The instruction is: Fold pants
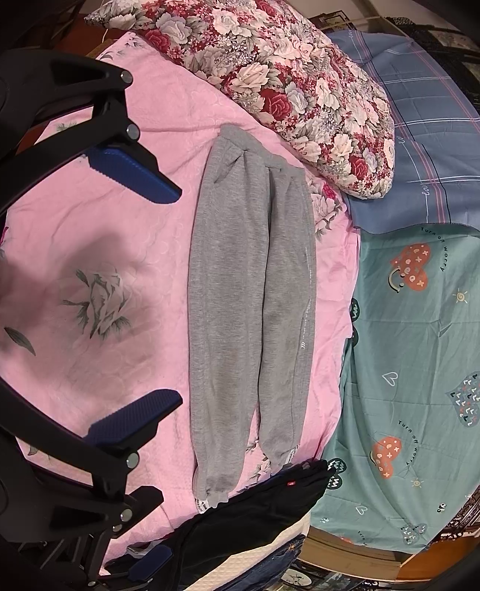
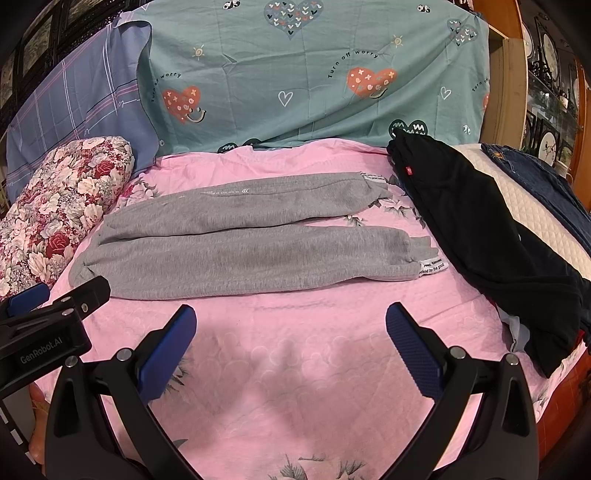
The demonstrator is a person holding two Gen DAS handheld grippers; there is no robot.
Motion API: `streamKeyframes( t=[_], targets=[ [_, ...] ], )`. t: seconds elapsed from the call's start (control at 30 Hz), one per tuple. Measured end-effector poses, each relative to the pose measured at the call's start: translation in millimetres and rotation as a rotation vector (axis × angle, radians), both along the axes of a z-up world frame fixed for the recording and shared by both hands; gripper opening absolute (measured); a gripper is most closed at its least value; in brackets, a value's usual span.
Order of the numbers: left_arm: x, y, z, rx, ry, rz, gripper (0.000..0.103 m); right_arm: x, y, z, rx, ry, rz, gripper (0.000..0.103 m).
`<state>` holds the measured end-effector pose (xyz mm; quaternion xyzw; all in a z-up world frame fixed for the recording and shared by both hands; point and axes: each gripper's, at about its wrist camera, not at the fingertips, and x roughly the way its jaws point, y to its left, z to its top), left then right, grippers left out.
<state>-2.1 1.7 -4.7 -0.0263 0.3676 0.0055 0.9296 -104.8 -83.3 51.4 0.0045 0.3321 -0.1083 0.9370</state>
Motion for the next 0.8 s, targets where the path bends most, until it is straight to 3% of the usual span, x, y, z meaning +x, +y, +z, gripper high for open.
streamKeyframes(
  t=[0.53,0.6,0.7,0.8],
  targets=[
    [2.7,2.0,-6.2,0.002,0.012,0.001,0.101,1.7,3.2,-9.4,-0.003,0.003,0.008,0.102],
    [9.9,4.7,-14.6,-0.023,0.051,-0.008,0.101,5.5,1.3,-11.2,-0.003,0.014,0.006,0.102],
    [35.1,19.2,-43.6,-0.088,0.195,-0.002,0.101,11.8,-11.0,-19.8,0.005,0.051,-0.018,0.102],
    [64.1,55.4,-71.5,-0.19,0.291,0.052,0.101,16.6,-28.4,-32.6,0.015,0.101,-0.063,0.102]
  ],
)
